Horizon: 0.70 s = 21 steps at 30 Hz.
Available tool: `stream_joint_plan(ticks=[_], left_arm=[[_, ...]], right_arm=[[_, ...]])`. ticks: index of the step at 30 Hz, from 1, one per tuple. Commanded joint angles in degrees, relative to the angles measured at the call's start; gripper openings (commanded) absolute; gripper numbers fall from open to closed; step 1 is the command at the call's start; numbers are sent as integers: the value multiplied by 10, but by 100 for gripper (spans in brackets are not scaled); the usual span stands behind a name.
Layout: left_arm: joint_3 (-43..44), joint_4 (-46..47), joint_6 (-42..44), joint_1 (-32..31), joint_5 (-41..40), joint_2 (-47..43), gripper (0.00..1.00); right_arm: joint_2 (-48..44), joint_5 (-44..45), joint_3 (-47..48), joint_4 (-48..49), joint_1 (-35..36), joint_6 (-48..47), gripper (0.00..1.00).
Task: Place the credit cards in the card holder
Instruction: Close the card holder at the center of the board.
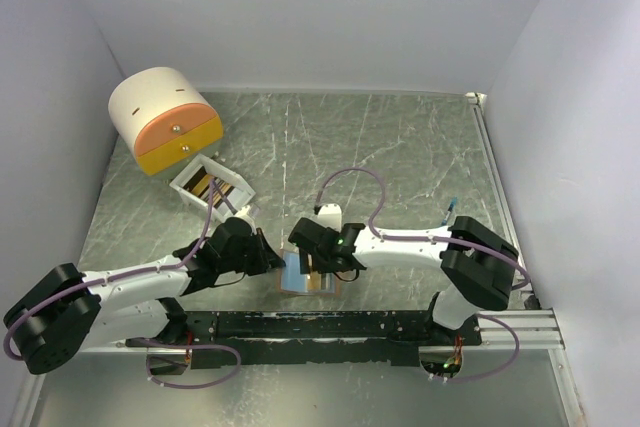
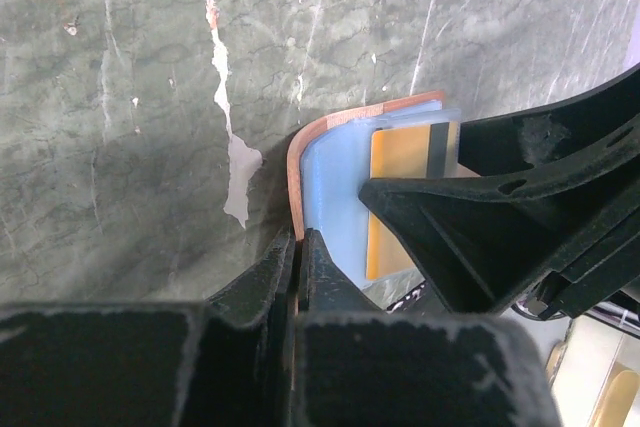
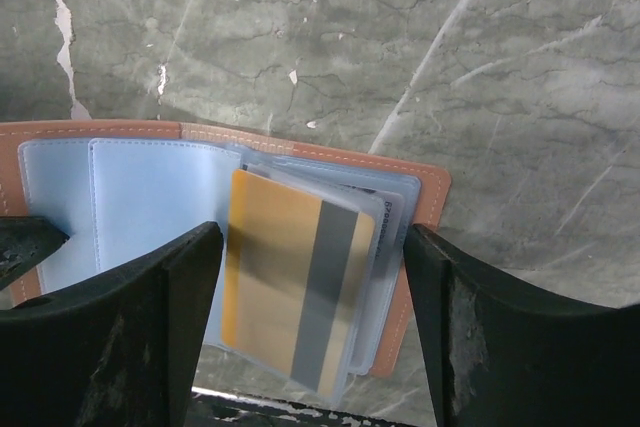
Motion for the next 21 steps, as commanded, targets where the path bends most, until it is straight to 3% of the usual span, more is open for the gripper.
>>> stream_joint_plan(ticks=[1, 10, 16, 21], left_arm=[[-5, 13, -1, 1, 3, -4, 7], [-8, -3, -7, 1, -15, -9, 7], [1, -11, -6, 1, -13, -8, 7], [-15, 31, -22, 1, 14, -21, 25]], right_arm=[[13, 24, 7, -3, 2, 7, 71], [2, 36, -5, -6, 3, 8, 56], [-10, 30, 7, -12, 2, 4, 66], [-52, -9, 17, -6, 4, -5, 68]])
